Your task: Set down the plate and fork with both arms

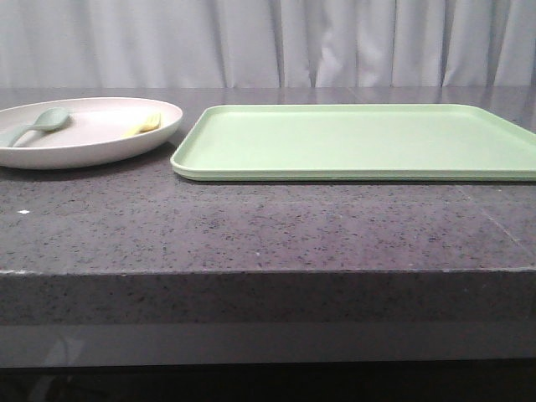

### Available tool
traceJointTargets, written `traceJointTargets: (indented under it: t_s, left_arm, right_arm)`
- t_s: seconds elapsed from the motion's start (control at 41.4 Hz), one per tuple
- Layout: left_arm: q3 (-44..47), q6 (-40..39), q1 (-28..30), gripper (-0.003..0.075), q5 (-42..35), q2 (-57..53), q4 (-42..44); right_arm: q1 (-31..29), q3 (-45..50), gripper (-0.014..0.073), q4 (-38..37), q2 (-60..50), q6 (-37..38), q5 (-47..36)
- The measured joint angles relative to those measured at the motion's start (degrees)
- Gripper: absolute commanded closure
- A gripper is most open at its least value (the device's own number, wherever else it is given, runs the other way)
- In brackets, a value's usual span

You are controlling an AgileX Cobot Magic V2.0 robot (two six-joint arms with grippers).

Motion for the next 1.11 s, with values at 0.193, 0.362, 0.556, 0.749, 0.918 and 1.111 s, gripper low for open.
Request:
traceJointTargets:
  t_s: [0.193, 0.362, 0.556, 0.749, 0.918, 1.111]
  left_arm:
    - [-8.18, 0.88, 6.34, 0.0195, 4.21, 13.89, -3.04]
    - [-12.48, 12.32, 12.76, 0.0195, 5.28, 24.65, -18.43]
    - [-15.65, 24.58, 18.04, 0.0195, 7.12, 35.14, -35.36]
    - [-18.01, 31.12, 19.53, 0.0216, 7.12, 43.91, -43.98]
    - [-20.97, 32.18, 19.62, 0.0289, 7.02, 49.62, -45.08]
    - [-24.60, 32.31, 19.62, 0.0349, 6.57, 54.63, -45.78]
  right_arm:
    - [0.00, 0.00, 0.0137, 0.00, 0.00, 0.00, 0.00]
    - [0.00, 0.00, 0.0137, 0.00, 0.00, 0.00, 0.00]
    - [0.00, 0.00, 0.0137, 0.00, 0.00, 0.00, 0.00]
    - [0.00, 0.00, 0.0137, 0.00, 0.00, 0.00, 0.00]
    - [0.00, 0.00, 0.0137, 0.00, 0.00, 0.00, 0.00]
    - [0.00, 0.00, 0.0137, 0.00, 0.00, 0.00, 0.00]
